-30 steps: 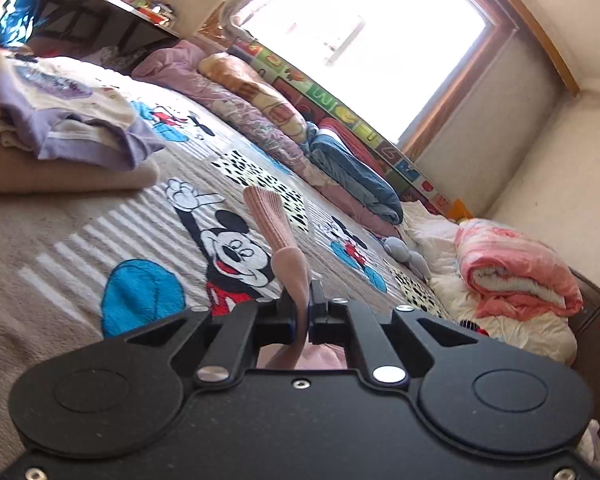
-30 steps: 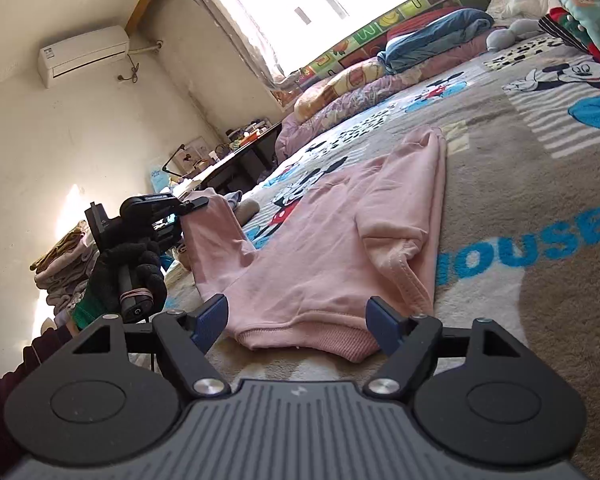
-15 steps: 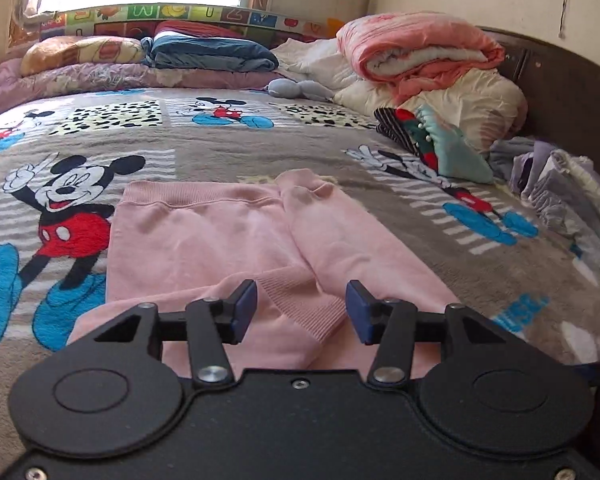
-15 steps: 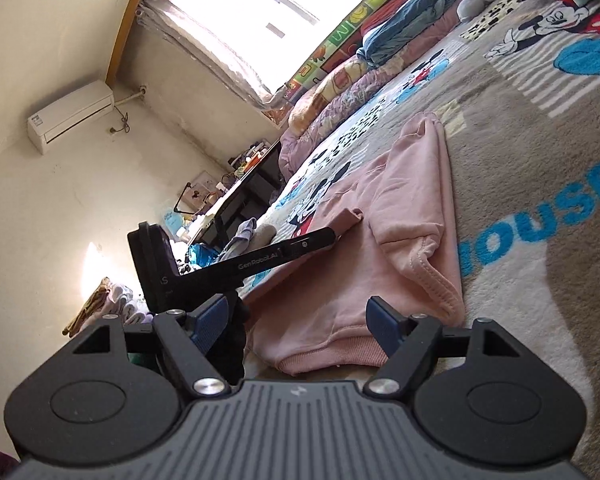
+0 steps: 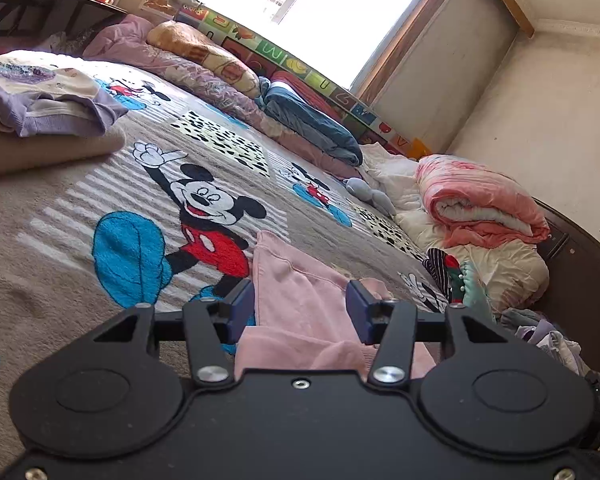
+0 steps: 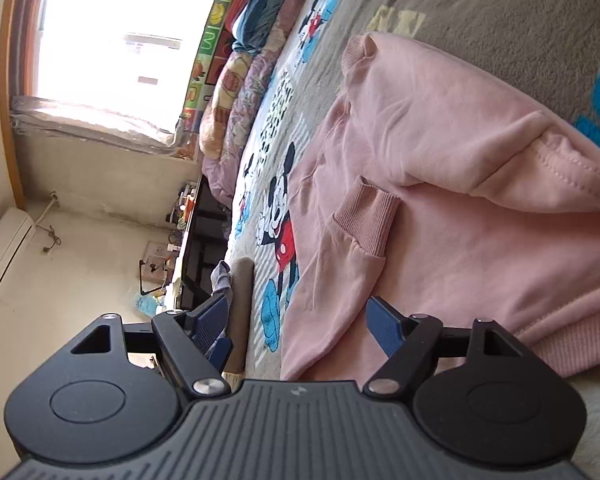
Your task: Fold clothes
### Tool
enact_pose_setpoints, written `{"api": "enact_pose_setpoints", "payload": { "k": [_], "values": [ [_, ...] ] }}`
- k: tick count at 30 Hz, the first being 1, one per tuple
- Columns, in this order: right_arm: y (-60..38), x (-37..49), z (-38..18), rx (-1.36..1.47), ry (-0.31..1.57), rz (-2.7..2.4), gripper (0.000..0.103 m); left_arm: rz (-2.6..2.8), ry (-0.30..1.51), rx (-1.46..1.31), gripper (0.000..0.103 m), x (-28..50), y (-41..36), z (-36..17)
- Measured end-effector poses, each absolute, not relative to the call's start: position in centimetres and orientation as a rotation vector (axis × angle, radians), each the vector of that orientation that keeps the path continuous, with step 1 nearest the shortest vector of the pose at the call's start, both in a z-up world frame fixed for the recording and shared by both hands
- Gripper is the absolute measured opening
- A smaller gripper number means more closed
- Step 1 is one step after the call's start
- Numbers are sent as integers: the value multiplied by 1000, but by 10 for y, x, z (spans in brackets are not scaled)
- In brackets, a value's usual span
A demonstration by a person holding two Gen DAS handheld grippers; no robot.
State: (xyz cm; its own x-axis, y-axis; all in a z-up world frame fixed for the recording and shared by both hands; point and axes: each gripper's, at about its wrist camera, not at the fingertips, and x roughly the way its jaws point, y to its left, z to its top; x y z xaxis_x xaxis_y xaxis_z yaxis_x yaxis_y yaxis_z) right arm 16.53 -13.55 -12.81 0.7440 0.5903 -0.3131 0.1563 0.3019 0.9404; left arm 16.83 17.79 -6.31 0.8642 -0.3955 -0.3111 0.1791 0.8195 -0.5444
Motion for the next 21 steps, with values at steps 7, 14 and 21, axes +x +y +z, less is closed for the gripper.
{"api": "enact_pose_setpoints", "payload": {
  "k": [7, 14, 21],
  "values": [
    [-109, 181, -145, 1285, 728, 191, 76, -341, 408, -562, 49, 165, 188, -62],
    [-103, 193, -151, 1307, 662, 148, 78, -346, 389, -615, 49, 169, 197, -61],
    [-101, 208, -150, 1303, 620, 126, 77, -353, 386, -626, 49, 170, 199, -61]
  ]
}}
